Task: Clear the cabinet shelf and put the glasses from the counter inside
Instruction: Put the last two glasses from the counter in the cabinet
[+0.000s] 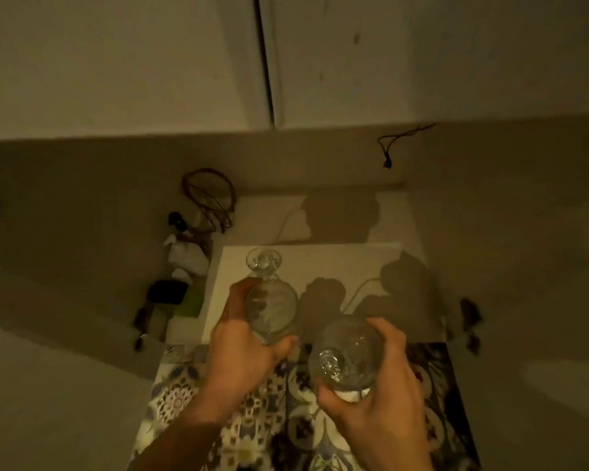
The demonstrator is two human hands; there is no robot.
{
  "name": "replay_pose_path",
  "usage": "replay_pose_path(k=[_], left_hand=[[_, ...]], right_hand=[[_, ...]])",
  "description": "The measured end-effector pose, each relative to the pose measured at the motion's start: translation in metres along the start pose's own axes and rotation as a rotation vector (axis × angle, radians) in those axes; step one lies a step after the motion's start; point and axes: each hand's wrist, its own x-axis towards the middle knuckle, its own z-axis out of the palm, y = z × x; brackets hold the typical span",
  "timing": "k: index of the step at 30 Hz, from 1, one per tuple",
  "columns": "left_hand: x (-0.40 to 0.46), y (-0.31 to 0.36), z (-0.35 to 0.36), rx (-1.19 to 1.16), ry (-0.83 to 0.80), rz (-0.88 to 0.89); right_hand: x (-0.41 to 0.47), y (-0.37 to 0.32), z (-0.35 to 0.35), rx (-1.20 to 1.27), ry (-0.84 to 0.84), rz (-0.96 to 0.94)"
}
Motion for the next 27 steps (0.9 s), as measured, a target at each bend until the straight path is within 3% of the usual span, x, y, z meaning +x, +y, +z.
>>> replay_pose_path(k=[5, 10, 13, 21, 27], left_hand=[[0.084, -0.064, 0.062, -0.011, 0.038, 0.121], [0.148, -0.103, 0.102, 0.046, 0.029, 0.191], [0.176, -0.125, 0.123, 0.005, 0.027, 0.246], [0.236, -0.163, 0.163, 0.06, -0.002, 0.344], [0.271, -0.178, 0.177, 0.165, -0.021, 0.286]], right_hand=[[0.057, 0.076, 0.075, -0.192, 0.007, -0.116], [0.107, 0.119, 0.133, -0.127, 0.136, -0.21], [0.132, 0.147, 0.157, -0.024, 0.099, -0.292], [0.172, 0.189, 0.199, -0.033, 0.137, -0.327], [0.185, 0.198, 0.207, -0.036, 0.241, -0.324]])
